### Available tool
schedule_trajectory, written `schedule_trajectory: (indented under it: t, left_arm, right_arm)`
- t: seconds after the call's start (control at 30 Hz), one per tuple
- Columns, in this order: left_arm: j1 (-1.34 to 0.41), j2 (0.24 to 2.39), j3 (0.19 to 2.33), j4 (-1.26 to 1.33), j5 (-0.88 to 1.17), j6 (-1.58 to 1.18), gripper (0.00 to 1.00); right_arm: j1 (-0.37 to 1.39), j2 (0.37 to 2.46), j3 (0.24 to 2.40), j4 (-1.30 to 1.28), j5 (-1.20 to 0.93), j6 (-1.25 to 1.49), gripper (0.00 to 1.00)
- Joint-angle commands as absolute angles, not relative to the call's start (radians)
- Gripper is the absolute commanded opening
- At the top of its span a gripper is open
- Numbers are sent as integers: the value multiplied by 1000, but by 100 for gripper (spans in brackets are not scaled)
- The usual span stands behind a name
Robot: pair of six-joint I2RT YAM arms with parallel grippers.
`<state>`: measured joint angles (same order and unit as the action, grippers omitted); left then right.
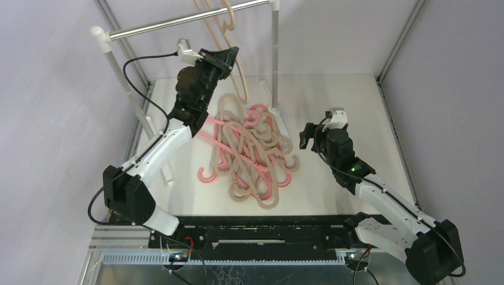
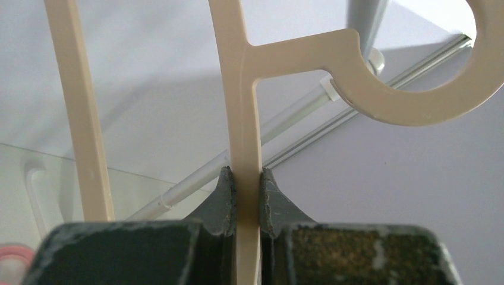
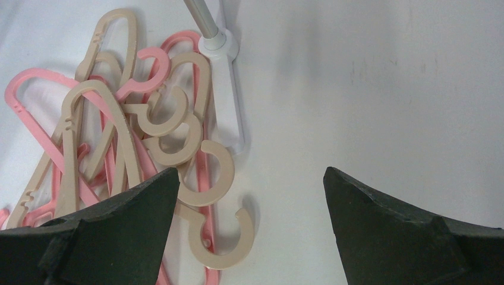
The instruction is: Organize the hangers
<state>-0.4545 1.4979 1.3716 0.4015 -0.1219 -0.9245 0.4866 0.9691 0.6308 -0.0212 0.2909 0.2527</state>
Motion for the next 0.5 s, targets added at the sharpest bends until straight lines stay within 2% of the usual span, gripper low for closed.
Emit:
schedule_trajectory:
  t: [0.0,0.1,0.13,0.2,0.33,0.47]
  left_arm:
    - [-443,1518,1438,394,-155,-998,0]
    - [-443,1545,1470,361,-168,-1041,0]
    - [-443,1554,1477,359,-169,-1055,3]
    - [-443,1566,1489,357,-169,-1073,18]
    - [-443,1595,1538,297,-159,-1081,24]
    - [-446,1642,1602,246,-114,-1074,34]
  right_arm:
    - [476,956,635,-15,287,258,99]
    - [468,960,630,-13,282,260,99]
    - [466,961,627,-11,277,259,99]
    - [460,963,623,-7,265,259,98]
    - [451,965,610,5,257,263,97]
    - [442,969,598,19,251,269,97]
